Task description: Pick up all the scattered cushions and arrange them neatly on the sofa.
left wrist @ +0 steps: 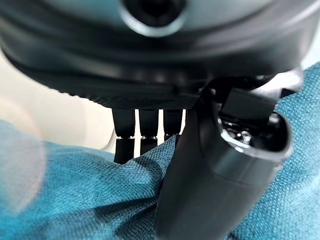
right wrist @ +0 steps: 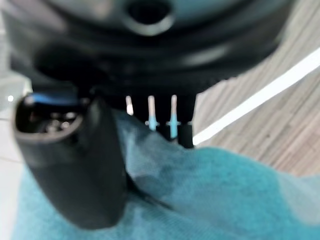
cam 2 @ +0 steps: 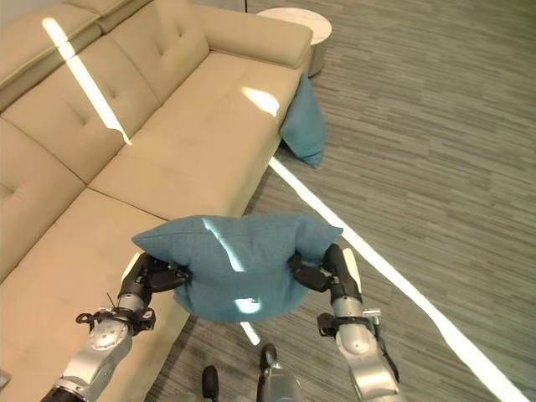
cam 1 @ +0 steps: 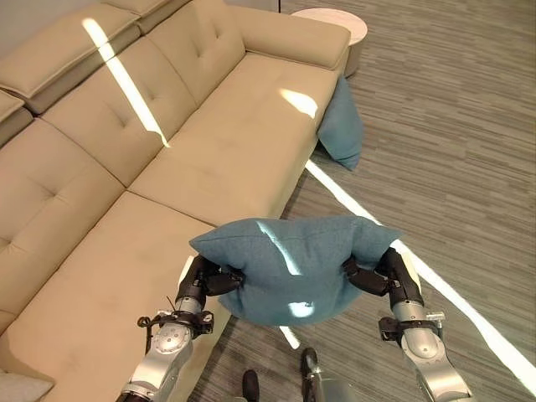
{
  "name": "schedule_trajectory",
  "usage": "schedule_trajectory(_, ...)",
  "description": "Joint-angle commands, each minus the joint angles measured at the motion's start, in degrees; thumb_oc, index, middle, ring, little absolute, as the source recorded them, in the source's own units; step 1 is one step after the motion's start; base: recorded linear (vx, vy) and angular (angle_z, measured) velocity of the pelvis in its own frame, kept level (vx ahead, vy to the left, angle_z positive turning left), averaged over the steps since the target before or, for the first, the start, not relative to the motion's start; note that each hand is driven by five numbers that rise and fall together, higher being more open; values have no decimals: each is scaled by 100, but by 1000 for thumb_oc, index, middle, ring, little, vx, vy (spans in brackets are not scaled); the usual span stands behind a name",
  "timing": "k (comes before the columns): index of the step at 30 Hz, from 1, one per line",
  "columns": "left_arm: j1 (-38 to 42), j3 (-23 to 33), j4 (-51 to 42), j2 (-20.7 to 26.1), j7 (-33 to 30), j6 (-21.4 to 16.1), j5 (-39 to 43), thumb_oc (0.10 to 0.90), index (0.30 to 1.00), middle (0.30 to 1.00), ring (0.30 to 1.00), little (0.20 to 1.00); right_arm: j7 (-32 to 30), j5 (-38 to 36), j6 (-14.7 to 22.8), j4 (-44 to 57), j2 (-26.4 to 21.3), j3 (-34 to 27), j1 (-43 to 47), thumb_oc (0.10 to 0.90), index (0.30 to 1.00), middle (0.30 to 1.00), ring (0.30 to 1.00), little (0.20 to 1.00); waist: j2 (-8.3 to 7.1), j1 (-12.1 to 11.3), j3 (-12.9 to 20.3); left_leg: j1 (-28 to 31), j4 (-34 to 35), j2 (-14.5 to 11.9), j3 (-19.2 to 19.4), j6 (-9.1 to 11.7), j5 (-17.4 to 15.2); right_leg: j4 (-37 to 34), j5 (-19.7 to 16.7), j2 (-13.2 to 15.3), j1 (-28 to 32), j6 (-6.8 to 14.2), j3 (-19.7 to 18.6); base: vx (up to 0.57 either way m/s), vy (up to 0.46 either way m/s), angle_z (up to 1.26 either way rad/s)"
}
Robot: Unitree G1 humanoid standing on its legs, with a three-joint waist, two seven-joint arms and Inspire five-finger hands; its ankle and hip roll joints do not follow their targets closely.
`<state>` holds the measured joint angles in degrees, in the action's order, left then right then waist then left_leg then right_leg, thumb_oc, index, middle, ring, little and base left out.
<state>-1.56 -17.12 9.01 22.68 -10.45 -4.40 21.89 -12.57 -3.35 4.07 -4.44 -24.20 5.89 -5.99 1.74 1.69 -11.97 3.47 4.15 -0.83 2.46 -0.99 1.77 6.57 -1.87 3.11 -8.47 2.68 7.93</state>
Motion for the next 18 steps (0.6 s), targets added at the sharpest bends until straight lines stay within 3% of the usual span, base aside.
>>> schedule_trajectory(1, 645, -206, -914, -359, 440, -862, -22, 400, 300, 300, 300, 300, 199, -188, 815, 823, 117, 123, 456, 400, 300, 300, 300, 300, -192, 95, 713, 149, -1300, 174, -119, 277, -944, -419, -184, 85, 65, 505, -240, 214, -217, 28)
schedule_trajectory(2, 666, -232, -907, -365, 454, -859, 0, 400, 300, 300, 300, 300, 189, -206, 811, 830, 92, 114, 441, 400, 300, 300, 300, 300, -206, 107, 680, -92, -1868, 107, -125, 340, -873, -459, -155, 84, 173, 449, -196, 155, -228, 20)
schedule_trajectory(4, 725, -297, -915, -382, 468, -828, 45, 400, 300, 300, 300, 300, 163, -276, 815, 888, 10, 73, 418, 400, 300, 300, 300, 300, -283, 45, 515, -796, -3131, 37, -167, 430, -424, -540, -71, 81, 401, 273, -148, 103, -218, 36)
schedule_trajectory(7, 715, -309, -955, -395, 457, -814, 37, 400, 300, 300, 300, 300, 137, -353, 782, 862, -33, 61, 393, 400, 300, 300, 300, 300, -353, -31, 430, -1289, -3588, -14, -2, 335, -349, -689, 83, 59, 695, 142, -37, 161, -145, 28)
schedule_trajectory(10, 670, -300, -878, -407, 499, -802, -4, 400, 300, 300, 300, 300, 144, -351, 785, 868, -31, 3, 344, 400, 300, 300, 300, 300, -407, -102, 481, -1546, -2853, 81, 183, 235, -654, -888, 151, 76, 897, 222, 59, 219, -54, 24)
schedule_trajectory(12, 668, -315, -853, -415, 510, -801, -17, 400, 300, 300, 300, 300, 135, -341, 786, 850, -32, -7, 334, 400, 300, 300, 300, 300, -422, -123, 502, -1565, -2422, 121, 258, 222, -601, -953, 168, 80, 965, 257, 100, 216, -11, 36)
schedule_trajectory(13, 684, -289, -844, -414, 500, -788, -48, 400, 300, 300, 300, 300, 98, -329, 778, 788, -21, 12, 359, 400, 300, 300, 300, 300, -341, -210, 522, -1748, -1673, 179, 334, 245, -256, -1061, 238, -57, 1111, 290, 119, 327, -12, 26)
schedule_trajectory(14, 678, -274, -865, -410, 498, -789, -48, 400, 300, 300, 300, 300, 84, -318, 769, 755, -8, 22, 371, 400, 300, 300, 300, 300, -310, -260, 516, -1814, -1381, 222, 330, 290, -5, -1102, 288, -117, 1205, 302, 104, 247, -6, 19)
schedule_trajectory(16, 644, -242, -913, -393, 496, -789, -24, 400, 300, 300, 300, 300, 63, -296, 751, 731, 23, 42, 402, 400, 300, 300, 300, 300, -265, -343, 517, -1893, -1058, 242, 360, 347, 248, -1109, 422, -211, 1372, 277, 61, 291, 37, 1)
schedule_trajectory(18, 512, -181, -935, -365, 503, -779, -21, 400, 300, 300, 300, 300, 126, -244, 746, 707, 55, 118, 432, 400, 300, 300, 300, 300, -250, -384, 616, -1708, -829, 224, 370, 278, 212, -1042, 577, -232, 1485, 266, 25, 402, 101, -17)
